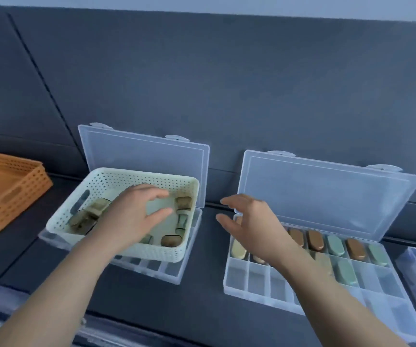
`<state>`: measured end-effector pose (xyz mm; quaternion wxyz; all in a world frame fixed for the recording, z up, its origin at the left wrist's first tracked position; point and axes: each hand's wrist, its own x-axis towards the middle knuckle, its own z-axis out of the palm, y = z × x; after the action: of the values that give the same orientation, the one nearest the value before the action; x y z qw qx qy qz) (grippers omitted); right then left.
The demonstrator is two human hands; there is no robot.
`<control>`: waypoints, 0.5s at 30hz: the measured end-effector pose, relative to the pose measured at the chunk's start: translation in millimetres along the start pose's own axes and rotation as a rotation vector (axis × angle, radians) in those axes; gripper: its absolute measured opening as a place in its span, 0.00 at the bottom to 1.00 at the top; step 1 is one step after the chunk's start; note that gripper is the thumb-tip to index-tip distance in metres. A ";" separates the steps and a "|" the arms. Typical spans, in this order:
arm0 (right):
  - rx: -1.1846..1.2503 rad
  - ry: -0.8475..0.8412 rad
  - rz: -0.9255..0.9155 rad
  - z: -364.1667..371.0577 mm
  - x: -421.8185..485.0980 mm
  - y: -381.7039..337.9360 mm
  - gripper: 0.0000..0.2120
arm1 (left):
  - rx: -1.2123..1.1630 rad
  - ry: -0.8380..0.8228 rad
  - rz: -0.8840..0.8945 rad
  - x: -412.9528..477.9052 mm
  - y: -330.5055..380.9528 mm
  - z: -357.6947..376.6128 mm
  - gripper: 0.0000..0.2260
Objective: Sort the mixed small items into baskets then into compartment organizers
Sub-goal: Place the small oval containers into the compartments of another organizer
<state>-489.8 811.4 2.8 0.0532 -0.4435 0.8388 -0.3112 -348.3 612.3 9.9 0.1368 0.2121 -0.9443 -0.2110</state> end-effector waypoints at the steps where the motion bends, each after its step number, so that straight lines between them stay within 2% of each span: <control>1: 0.011 -0.017 -0.020 9.8 10.0 -12.5 0.17 | 0.016 -0.009 -0.029 0.6 -21.4 -11.6 0.16; 4: 0.069 -0.071 -0.032 35.7 37.1 -40.3 0.16 | 0.096 -0.045 -0.098 7.0 -79.5 -35.4 0.16; 8: 0.181 -0.205 0.048 76.9 78.1 -73.0 0.17 | 0.148 -0.097 -0.119 20.4 -142.8 -59.2 0.18; 12: 0.226 -0.388 0.147 116.8 112.8 -103.7 0.19 | 0.115 -0.162 -0.056 32.2 -177.1 -65.5 0.18; 15: 0.158 -0.513 0.208 143.1 132.9 -119.1 0.21 | 0.100 -0.214 0.003 39.9 -192.1 -65.8 0.19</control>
<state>-432.8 591.0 -19.1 0.3298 -0.4136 0.8121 -0.2462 -294.4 414.0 -13.6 0.0247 0.1935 -0.9632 -0.1848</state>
